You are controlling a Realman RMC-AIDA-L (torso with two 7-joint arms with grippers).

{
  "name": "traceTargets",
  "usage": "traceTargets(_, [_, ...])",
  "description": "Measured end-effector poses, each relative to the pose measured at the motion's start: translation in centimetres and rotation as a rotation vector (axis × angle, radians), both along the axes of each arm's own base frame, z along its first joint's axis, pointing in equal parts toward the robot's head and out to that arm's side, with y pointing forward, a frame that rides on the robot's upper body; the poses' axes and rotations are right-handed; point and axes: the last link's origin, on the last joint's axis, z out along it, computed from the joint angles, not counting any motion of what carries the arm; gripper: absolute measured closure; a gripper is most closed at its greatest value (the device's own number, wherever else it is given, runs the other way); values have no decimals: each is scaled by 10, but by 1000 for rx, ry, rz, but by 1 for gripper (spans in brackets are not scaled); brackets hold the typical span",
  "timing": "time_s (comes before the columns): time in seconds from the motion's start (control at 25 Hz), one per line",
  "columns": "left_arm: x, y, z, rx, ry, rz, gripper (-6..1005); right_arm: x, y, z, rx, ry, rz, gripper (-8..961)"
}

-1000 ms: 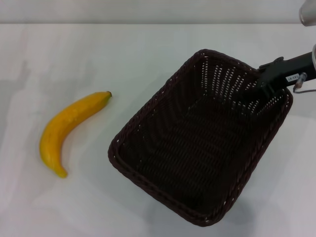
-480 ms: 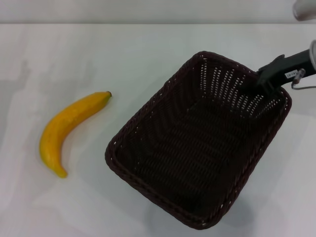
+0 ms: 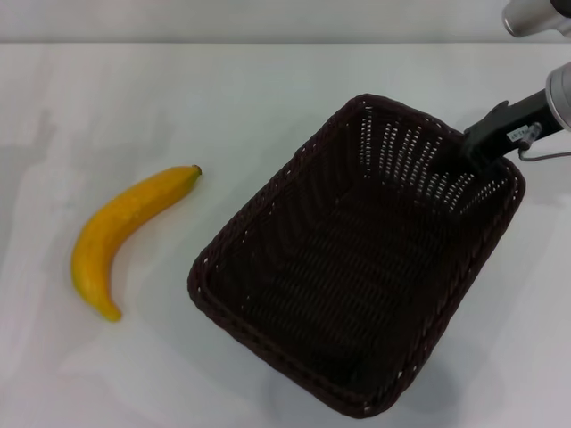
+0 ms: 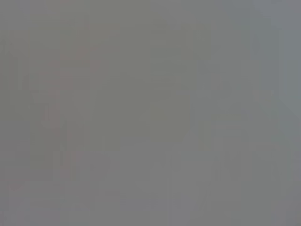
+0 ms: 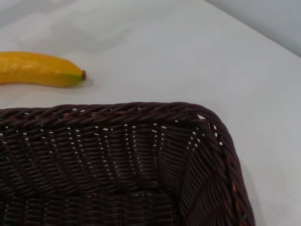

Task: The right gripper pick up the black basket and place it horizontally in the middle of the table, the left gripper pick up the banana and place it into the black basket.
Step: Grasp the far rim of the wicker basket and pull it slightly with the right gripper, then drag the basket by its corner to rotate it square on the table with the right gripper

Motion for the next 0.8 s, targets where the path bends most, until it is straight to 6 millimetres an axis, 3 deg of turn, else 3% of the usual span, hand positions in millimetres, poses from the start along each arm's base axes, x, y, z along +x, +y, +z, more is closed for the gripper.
traceTargets(0.36, [1,0,-2,-9,-4,-6,120,-8,-5,0,-35,0,-22,734])
traceTargets(0.8, [0,-2,-2,-9,-4,-5,120,-12,2,10,112,35,-177,773])
